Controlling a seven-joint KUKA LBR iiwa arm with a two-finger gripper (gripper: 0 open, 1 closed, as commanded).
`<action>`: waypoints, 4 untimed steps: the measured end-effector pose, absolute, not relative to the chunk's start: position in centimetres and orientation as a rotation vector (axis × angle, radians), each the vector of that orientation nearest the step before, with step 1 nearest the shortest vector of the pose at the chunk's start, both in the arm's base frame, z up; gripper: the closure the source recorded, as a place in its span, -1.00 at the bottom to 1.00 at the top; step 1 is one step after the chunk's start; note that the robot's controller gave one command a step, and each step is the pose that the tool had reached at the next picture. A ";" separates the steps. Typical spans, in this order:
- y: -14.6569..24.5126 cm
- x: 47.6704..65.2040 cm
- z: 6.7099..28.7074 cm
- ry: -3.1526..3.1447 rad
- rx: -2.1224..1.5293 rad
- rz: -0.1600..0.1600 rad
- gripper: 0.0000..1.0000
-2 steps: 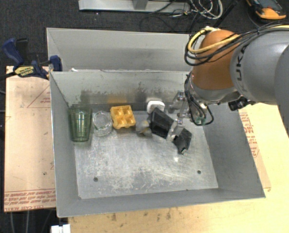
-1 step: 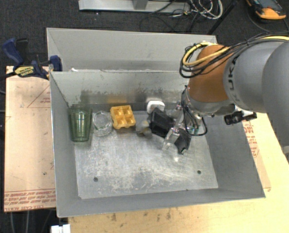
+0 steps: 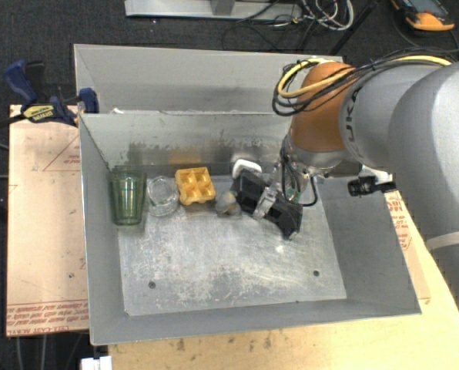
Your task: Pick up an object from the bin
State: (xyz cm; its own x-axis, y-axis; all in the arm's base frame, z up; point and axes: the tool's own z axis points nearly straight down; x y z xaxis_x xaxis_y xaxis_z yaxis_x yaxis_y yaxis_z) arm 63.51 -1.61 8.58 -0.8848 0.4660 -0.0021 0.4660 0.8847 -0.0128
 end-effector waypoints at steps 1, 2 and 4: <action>-1.6 63.5 8.6 -3.049 -0.753 0.020 1.00; -1.6 63.5 8.7 -3.049 -0.754 0.018 1.00; -1.4 63.2 9.4 -3.048 -0.756 0.007 1.00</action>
Offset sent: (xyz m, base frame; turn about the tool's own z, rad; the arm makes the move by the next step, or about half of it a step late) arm 0.0000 0.0001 0.0038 0.0000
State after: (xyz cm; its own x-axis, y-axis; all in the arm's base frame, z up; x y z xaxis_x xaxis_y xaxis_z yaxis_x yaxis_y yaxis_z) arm 63.19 -1.45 9.40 -0.8840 0.4675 0.0005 0.4675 0.8840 -0.0047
